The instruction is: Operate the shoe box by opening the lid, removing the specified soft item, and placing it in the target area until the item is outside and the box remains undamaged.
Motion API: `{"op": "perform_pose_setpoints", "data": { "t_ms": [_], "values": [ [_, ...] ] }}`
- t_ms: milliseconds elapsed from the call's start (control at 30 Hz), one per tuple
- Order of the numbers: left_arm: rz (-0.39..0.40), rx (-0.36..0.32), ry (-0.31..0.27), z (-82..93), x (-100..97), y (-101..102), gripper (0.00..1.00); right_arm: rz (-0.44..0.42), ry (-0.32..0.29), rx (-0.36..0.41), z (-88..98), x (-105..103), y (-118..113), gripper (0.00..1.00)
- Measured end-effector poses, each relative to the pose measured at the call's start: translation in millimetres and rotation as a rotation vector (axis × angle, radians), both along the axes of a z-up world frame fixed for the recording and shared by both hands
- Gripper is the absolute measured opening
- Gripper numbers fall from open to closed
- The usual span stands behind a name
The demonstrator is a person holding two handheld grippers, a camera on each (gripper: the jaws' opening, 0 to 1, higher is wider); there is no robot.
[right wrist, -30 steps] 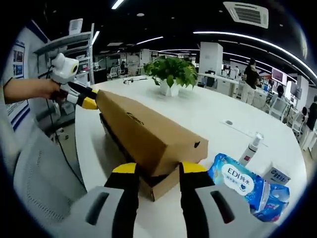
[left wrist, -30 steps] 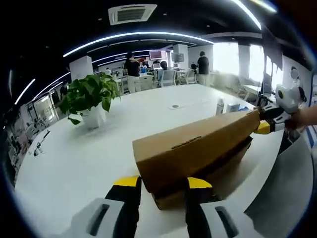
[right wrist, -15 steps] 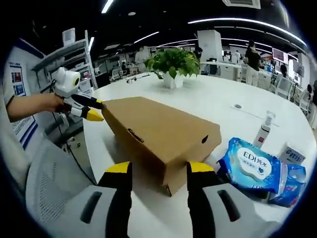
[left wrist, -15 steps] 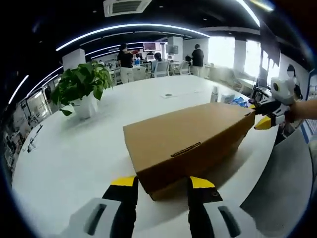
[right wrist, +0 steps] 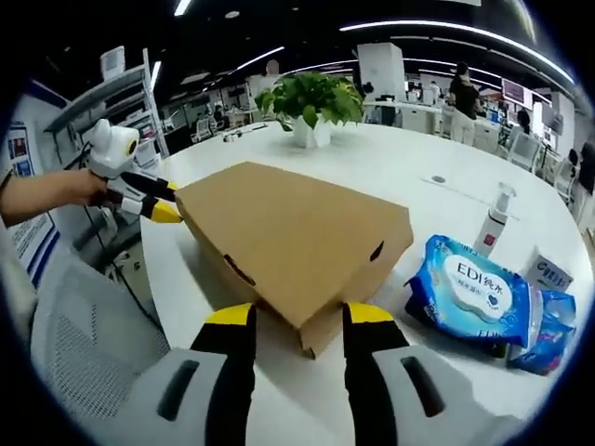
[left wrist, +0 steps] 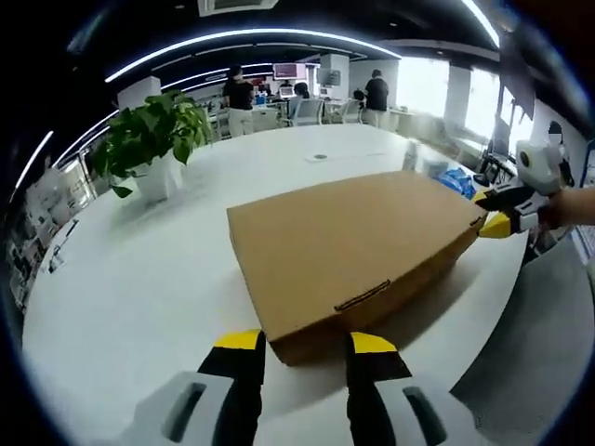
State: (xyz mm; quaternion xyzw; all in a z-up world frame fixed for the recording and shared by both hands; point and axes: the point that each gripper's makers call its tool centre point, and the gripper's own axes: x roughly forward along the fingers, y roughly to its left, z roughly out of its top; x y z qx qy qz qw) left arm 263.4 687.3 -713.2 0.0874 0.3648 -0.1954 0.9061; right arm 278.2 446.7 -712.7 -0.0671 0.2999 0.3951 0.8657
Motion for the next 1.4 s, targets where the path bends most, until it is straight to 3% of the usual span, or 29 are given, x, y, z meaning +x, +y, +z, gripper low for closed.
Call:
{"op": "perform_pose_setpoints", "data": {
  "t_ms": [467, 1400],
  "values": [
    [0.02, 0.007, 0.017, -6.6, 11.5, 0.5, 0.33, 0.006, -0.01, -0.019, -6.4, 12.5, -2.1, 0.34],
    [0.022, -0.006, 0.029, -7.2, 80.8, -4.2, 0.33, -0.001, 0.005, -0.022, -6.8, 82.6, -7.1, 0.34]
  ]
}}
